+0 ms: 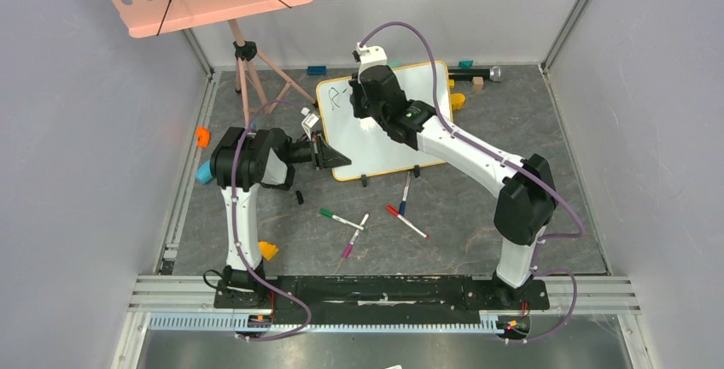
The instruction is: Write a sentence on the whiteboard
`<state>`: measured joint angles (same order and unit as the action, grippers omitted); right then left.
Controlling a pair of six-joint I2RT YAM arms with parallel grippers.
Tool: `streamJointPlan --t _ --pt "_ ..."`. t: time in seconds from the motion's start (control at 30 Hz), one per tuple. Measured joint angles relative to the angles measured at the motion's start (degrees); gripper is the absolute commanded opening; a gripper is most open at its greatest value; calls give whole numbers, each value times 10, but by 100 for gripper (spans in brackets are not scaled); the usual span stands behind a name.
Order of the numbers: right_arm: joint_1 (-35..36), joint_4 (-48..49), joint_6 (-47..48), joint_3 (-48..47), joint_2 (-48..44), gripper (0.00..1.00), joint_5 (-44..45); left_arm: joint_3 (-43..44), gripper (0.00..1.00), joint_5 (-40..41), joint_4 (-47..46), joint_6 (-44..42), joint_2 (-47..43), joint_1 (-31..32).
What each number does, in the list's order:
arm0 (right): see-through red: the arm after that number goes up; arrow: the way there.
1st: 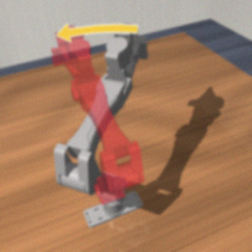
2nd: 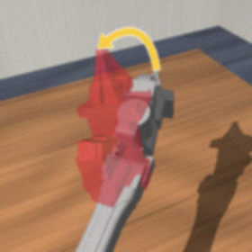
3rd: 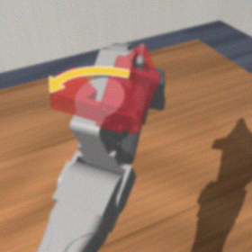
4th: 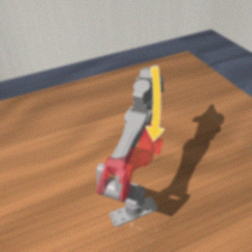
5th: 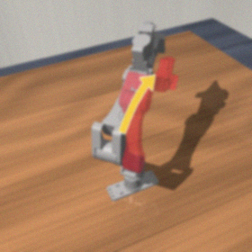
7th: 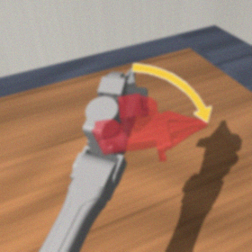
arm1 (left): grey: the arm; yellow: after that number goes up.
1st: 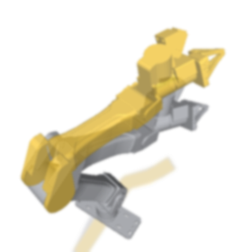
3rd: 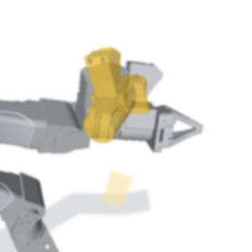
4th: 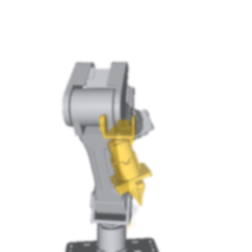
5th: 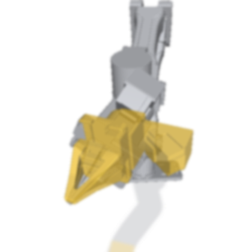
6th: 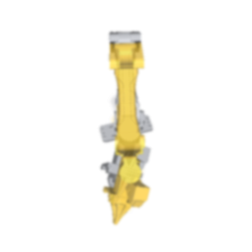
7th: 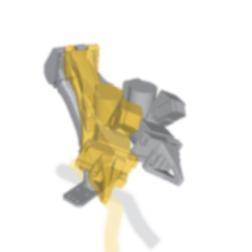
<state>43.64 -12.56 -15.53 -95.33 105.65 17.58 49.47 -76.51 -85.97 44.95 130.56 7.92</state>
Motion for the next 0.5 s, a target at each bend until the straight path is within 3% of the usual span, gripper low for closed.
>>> streamJointPlan --t 0.5 --pt "0 5 1 14 1 0 -2 0 2 0 0 0 0 0"
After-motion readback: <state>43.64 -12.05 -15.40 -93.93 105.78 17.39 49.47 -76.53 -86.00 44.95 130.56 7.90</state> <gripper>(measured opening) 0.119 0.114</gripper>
